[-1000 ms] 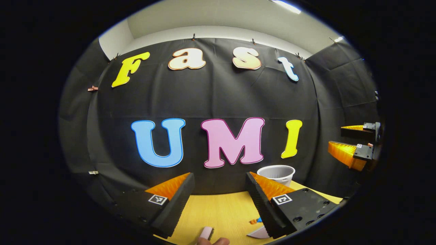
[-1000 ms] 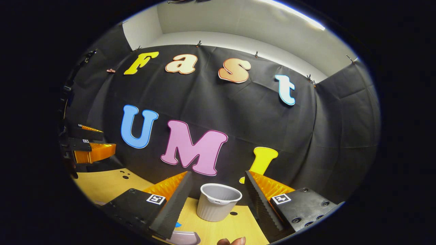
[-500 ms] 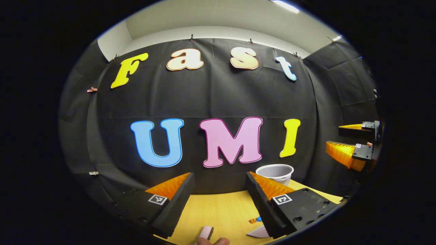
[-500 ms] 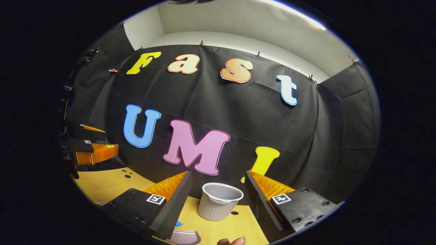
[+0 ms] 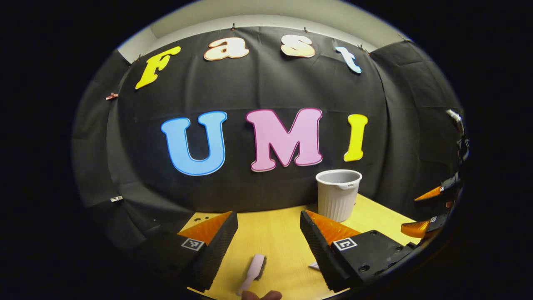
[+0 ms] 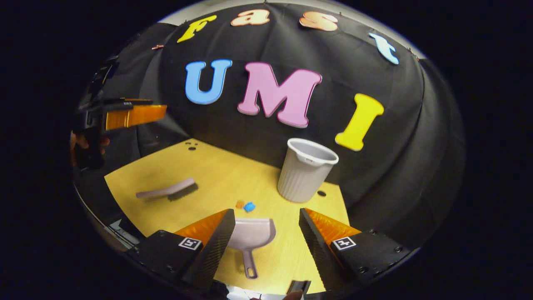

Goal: Pick up the small broom and dustpan from the desktop, sweep the trash into the dustpan with the broom, and then empty the trash into the garbage bin.

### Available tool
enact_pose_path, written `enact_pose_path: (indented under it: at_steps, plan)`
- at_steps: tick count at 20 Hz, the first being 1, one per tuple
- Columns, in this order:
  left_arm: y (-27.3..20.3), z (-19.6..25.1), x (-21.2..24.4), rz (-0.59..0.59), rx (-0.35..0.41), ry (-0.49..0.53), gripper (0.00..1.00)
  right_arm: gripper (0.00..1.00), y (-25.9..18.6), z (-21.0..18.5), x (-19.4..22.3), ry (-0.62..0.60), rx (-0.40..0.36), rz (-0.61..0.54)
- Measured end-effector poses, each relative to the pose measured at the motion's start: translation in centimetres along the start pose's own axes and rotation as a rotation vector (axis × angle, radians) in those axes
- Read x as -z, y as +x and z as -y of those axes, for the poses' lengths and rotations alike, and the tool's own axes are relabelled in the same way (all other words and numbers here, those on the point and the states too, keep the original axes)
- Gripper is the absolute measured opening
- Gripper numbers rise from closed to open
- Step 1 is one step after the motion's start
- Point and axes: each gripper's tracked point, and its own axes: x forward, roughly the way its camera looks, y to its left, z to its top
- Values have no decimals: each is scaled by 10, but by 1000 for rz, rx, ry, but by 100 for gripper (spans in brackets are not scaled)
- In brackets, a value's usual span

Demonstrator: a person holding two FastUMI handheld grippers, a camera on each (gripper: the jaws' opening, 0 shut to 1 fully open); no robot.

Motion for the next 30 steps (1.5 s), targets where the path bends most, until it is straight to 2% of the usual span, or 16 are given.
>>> enact_pose_path:
  at_steps: [6, 10, 11, 13, 14, 20, 21, 24, 25, 26, 30]
  plan:
    - [-8, -9, 57, -137, -6, 6, 95, 96, 44, -19, 119, 10, -98, -303]
    - [-16, -16, 81, -195, -33, 19, 96, 93, 73, -31, 166, 20, -127, -439]
    - [-17, -17, 88, -214, -37, 23, 100, 93, 79, -31, 175, 17, -133, -473]
    - [-21, -20, 99, -249, -50, 25, 100, 92, 94, -37, 189, 28, -143, -519]
    - [-22, -21, 104, -262, -57, 22, 96, 91, 99, -40, 194, 38, -151, -541]
    - [-32, -36, 119, -305, -112, 42, 97, 86, 129, -53, 208, 69, -202, -621]
    - [-32, -39, 120, -308, -124, 42, 97, 74, 135, -56, 205, 92, -209, -629]
    - [-27, -45, 130, -332, -143, 31, 98, 55, 140, -55, 200, 86, -204, -617]
    - [-25, -46, 134, -345, -142, 33, 98, 35, 140, -53, 200, 89, -197, -620]
    - [-24, -46, 139, -357, -130, 32, 98, 39, 141, -53, 200, 92, -194, -616]
    - [-10, -50, 173, -450, -101, 54, 97, 39, 123, -50, 185, 94, -208, -570]
